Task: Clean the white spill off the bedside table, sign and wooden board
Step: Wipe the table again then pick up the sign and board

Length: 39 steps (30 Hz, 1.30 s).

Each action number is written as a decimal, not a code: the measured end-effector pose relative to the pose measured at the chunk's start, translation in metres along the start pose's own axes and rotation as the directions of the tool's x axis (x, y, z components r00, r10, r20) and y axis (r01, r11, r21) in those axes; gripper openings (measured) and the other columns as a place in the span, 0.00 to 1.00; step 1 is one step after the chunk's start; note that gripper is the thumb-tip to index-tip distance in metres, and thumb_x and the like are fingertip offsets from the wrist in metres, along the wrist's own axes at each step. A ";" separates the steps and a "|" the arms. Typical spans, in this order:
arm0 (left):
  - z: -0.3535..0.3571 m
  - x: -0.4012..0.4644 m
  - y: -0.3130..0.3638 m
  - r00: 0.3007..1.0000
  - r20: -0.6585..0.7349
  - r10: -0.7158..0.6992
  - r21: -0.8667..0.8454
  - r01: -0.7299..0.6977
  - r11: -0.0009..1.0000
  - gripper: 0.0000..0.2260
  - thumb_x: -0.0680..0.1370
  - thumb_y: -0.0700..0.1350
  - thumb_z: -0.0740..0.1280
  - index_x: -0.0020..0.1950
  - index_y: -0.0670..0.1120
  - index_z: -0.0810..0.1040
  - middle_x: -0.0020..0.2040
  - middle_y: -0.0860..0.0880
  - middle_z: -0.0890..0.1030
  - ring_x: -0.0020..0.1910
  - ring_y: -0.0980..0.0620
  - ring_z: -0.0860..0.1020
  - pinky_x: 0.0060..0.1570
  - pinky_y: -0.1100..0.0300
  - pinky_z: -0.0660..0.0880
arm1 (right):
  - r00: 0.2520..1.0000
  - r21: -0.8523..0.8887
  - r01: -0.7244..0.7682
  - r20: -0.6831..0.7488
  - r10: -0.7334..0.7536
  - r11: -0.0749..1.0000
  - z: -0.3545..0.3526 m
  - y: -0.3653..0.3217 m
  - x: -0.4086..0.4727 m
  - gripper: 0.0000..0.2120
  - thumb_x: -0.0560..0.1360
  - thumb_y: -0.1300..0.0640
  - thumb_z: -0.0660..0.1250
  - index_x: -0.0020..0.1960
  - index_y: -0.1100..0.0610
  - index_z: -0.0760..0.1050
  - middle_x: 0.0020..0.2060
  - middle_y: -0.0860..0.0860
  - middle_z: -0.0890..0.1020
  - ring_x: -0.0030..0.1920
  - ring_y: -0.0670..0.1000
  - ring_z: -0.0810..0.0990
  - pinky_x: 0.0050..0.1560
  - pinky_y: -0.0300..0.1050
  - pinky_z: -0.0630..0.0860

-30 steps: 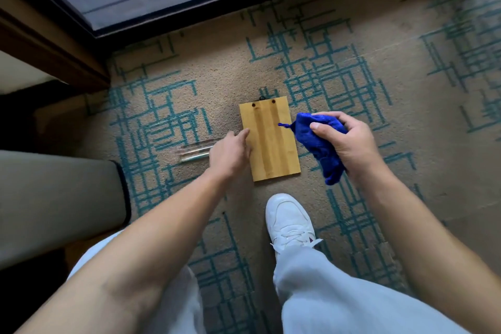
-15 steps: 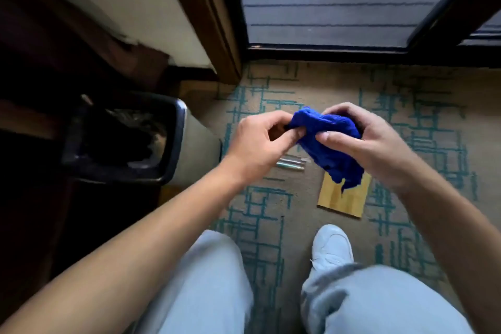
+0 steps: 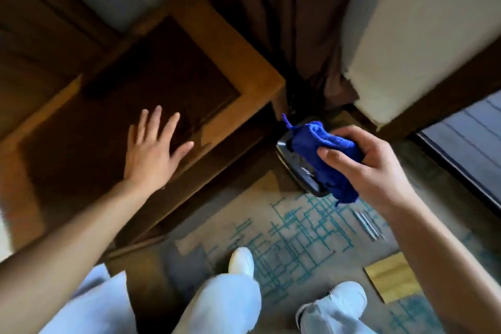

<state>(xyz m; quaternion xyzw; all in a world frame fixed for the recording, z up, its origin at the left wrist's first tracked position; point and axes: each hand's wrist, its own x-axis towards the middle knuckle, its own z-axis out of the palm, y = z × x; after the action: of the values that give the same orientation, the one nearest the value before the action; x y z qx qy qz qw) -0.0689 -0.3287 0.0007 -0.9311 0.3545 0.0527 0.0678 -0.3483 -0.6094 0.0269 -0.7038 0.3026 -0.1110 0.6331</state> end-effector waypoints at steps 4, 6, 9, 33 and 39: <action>0.039 -0.005 -0.052 0.966 0.211 -0.150 -0.023 0.159 0.987 0.31 0.80 0.70 0.43 0.82 0.61 0.49 0.84 0.46 0.49 0.83 0.40 0.45 0.78 0.32 0.50 | 0.996 -0.106 0.005 0.093 0.005 0.994 0.040 -0.037 0.034 0.05 0.75 0.59 0.73 0.50 0.52 0.82 0.37 0.50 0.85 0.31 0.41 0.80 0.32 0.34 0.76; 0.054 -0.009 -0.059 0.970 0.200 -0.140 -0.093 0.161 0.982 0.29 0.81 0.69 0.44 0.81 0.62 0.48 0.84 0.47 0.47 0.83 0.39 0.45 0.77 0.30 0.49 | 0.993 -0.201 0.001 0.119 0.023 0.980 0.060 -0.040 0.051 0.04 0.76 0.55 0.73 0.49 0.47 0.83 0.39 0.47 0.86 0.36 0.42 0.82 0.37 0.40 0.78; 0.068 -0.010 -0.060 0.977 0.153 -0.146 -0.134 0.167 0.977 0.28 0.82 0.68 0.45 0.81 0.62 0.51 0.84 0.46 0.48 0.83 0.39 0.44 0.78 0.31 0.46 | 0.995 -0.390 0.002 0.095 0.038 0.921 0.079 -0.039 0.082 0.05 0.74 0.43 0.70 0.47 0.43 0.81 0.36 0.46 0.85 0.39 0.46 0.83 0.39 0.44 0.76; 0.086 -0.004 -0.073 0.991 -0.028 -0.133 -0.205 0.125 0.971 0.28 0.80 0.65 0.59 0.79 0.59 0.65 0.84 0.45 0.55 0.82 0.37 0.54 0.78 0.33 0.50 | 0.761 -0.776 0.623 0.571 -0.308 0.101 0.249 -0.102 0.406 0.21 0.78 0.61 0.59 0.70 0.59 0.75 0.70 0.58 0.76 0.73 0.64 0.69 0.76 0.52 0.59; 0.086 -0.004 -0.074 0.991 0.004 -0.134 -0.203 0.132 0.970 0.28 0.80 0.65 0.58 0.80 0.59 0.64 0.84 0.45 0.54 0.82 0.37 0.52 0.77 0.32 0.51 | 0.800 -0.826 0.556 0.502 -0.329 0.091 0.242 -0.042 0.356 0.25 0.81 0.44 0.58 0.75 0.53 0.70 0.74 0.57 0.71 0.75 0.61 0.67 0.74 0.63 0.61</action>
<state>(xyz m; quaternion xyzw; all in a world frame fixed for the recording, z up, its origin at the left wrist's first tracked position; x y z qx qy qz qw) -0.0273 -0.2572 -0.0773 -0.9551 0.2844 0.0794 -0.0261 0.0763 -0.6107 -0.0558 -0.9990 0.0166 -0.0239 0.0347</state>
